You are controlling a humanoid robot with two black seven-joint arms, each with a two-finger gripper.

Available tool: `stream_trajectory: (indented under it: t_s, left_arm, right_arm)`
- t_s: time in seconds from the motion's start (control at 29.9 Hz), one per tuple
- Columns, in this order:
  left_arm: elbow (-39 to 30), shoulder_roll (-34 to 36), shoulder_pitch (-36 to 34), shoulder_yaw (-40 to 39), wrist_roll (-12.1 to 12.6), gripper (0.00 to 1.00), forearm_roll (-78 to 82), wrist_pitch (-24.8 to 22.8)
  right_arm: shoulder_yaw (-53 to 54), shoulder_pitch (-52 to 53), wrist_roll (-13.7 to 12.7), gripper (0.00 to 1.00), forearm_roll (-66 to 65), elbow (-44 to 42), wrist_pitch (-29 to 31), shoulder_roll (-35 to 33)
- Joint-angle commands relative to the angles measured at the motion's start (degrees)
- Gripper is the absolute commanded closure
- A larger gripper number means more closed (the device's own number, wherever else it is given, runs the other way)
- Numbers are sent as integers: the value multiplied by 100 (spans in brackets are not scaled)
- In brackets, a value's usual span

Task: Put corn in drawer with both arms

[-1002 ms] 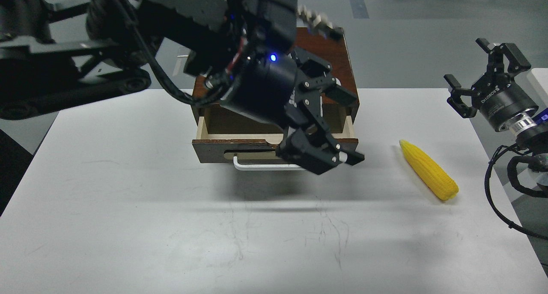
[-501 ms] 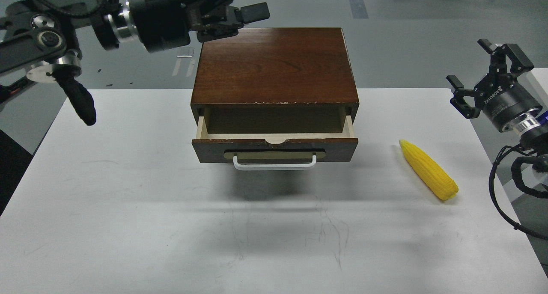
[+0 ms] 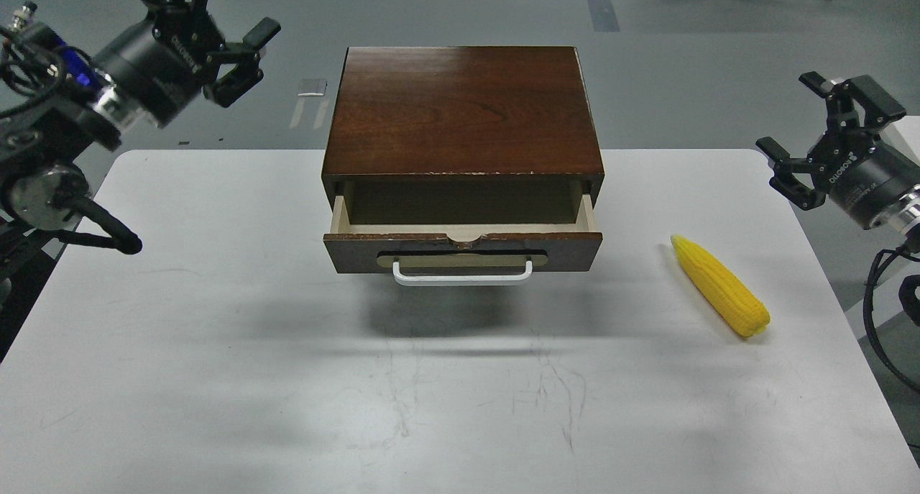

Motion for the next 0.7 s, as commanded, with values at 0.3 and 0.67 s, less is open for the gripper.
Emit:
stream_trajectory:
  t_s: [0.3, 0.67]
  left_arm:
    - [68, -27, 273, -210, 100, 2, 1, -325]
    - [7, -9, 273, -219, 100, 2, 10, -334]
  right_arm:
    - [-246, 702, 14, 0, -4926, 679, -2, -715]
    - [-3031, 2152, 14, 0, -7574, -189, -779, 294]
